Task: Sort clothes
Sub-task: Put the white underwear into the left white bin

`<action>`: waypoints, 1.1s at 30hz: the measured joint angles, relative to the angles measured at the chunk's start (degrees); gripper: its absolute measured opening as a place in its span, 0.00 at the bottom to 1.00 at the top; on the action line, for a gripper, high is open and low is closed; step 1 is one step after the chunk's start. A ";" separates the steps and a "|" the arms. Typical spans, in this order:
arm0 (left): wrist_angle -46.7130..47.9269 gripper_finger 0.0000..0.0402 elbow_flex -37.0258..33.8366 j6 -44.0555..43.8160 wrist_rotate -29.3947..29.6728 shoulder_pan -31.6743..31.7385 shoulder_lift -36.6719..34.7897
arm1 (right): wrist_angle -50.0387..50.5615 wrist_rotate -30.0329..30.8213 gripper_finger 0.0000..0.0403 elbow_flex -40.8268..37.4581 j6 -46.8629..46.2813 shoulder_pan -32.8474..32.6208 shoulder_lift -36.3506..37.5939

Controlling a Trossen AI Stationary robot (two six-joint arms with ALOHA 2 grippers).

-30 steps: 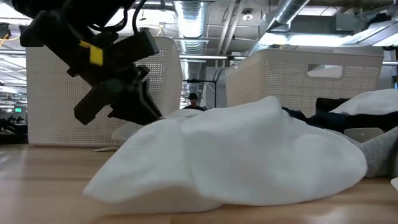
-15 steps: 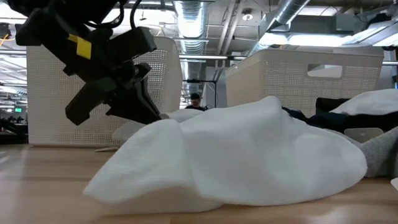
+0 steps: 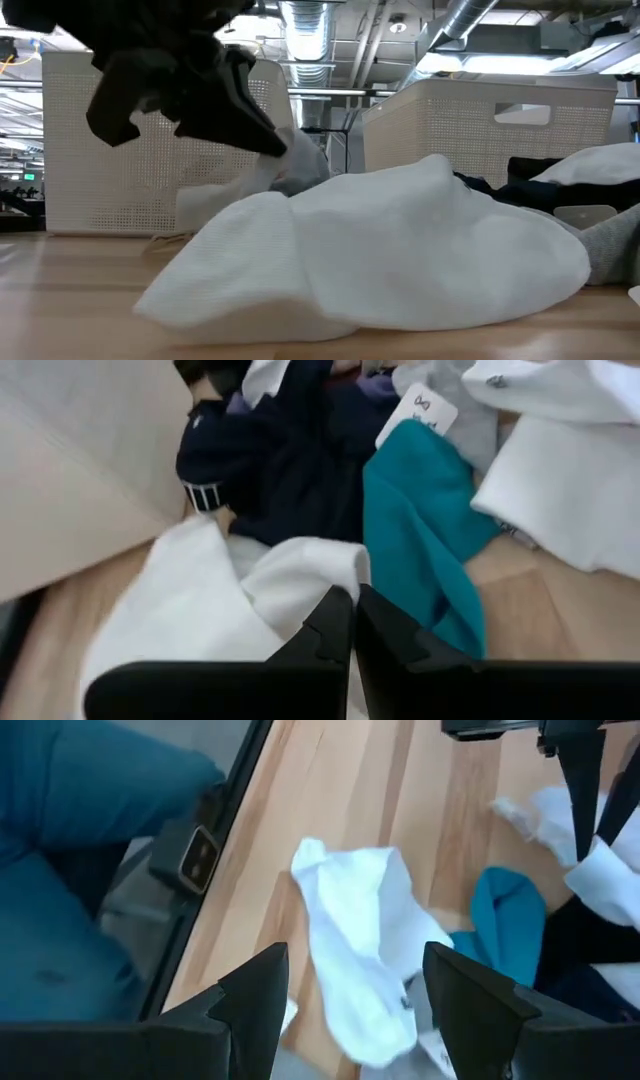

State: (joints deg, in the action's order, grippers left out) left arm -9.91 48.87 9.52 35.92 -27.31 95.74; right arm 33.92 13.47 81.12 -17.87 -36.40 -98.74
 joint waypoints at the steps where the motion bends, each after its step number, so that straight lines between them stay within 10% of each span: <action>1: 0.36 0.00 0.46 0.53 0.51 -0.34 0.00 | -1.96 0.77 0.62 -1.22 0.10 -0.02 0.00; 20: 7.32 0.00 5.90 1.28 2.16 -4.81 -0.02 | -31.54 22.27 0.62 -19.96 -0.60 -0.13 0.02; 33: 3.66 0.00 5.90 -0.43 2.20 -8.88 -0.02 | -50.65 26.25 0.62 -27.02 1.91 -0.35 -2.56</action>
State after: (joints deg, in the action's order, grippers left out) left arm -6.25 54.76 9.09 38.12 -36.19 95.72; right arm -16.73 39.72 54.11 -15.96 -36.75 -101.29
